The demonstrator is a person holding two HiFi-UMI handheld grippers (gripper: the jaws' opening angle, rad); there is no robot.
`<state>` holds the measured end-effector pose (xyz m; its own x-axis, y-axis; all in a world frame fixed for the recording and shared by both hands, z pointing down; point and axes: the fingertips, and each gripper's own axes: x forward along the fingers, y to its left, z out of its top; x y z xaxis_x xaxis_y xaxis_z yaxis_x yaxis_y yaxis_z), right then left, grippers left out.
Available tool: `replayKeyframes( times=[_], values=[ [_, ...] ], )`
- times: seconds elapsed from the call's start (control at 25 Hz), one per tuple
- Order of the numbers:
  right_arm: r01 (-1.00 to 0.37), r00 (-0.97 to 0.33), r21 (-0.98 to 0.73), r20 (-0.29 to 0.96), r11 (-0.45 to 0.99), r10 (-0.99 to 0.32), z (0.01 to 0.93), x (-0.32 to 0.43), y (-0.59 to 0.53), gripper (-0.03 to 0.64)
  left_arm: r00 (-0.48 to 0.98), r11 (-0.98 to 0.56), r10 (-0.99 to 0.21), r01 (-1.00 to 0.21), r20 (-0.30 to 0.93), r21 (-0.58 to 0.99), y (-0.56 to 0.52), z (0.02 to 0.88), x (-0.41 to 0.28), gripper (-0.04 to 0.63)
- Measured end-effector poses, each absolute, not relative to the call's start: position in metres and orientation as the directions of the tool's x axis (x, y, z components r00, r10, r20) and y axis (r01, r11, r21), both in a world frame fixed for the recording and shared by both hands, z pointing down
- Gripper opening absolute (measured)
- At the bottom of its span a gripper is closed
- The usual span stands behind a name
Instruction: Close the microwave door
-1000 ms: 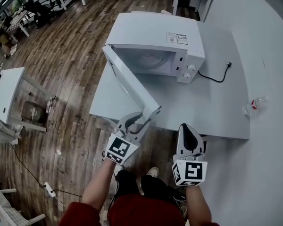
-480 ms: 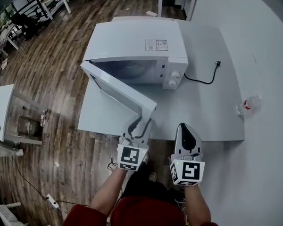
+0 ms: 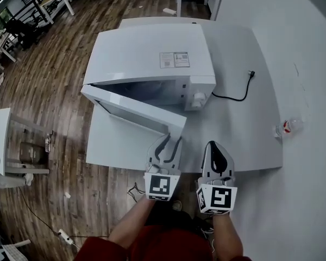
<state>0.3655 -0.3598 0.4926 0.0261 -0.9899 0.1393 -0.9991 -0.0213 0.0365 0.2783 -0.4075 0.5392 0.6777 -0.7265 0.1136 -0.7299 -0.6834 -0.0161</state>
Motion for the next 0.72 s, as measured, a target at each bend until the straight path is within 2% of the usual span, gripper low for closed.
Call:
replayKeyframes(
  times=[0.72],
  values=[
    [-0.995,0.095,0.029,0.176,-0.091,-0.980,0.509,0.399,-0.414,0.029,0.697,-0.698,-0.714,-0.716,0.071,0.001,-0.474,0.537,0.321,0.133]
  ],
)
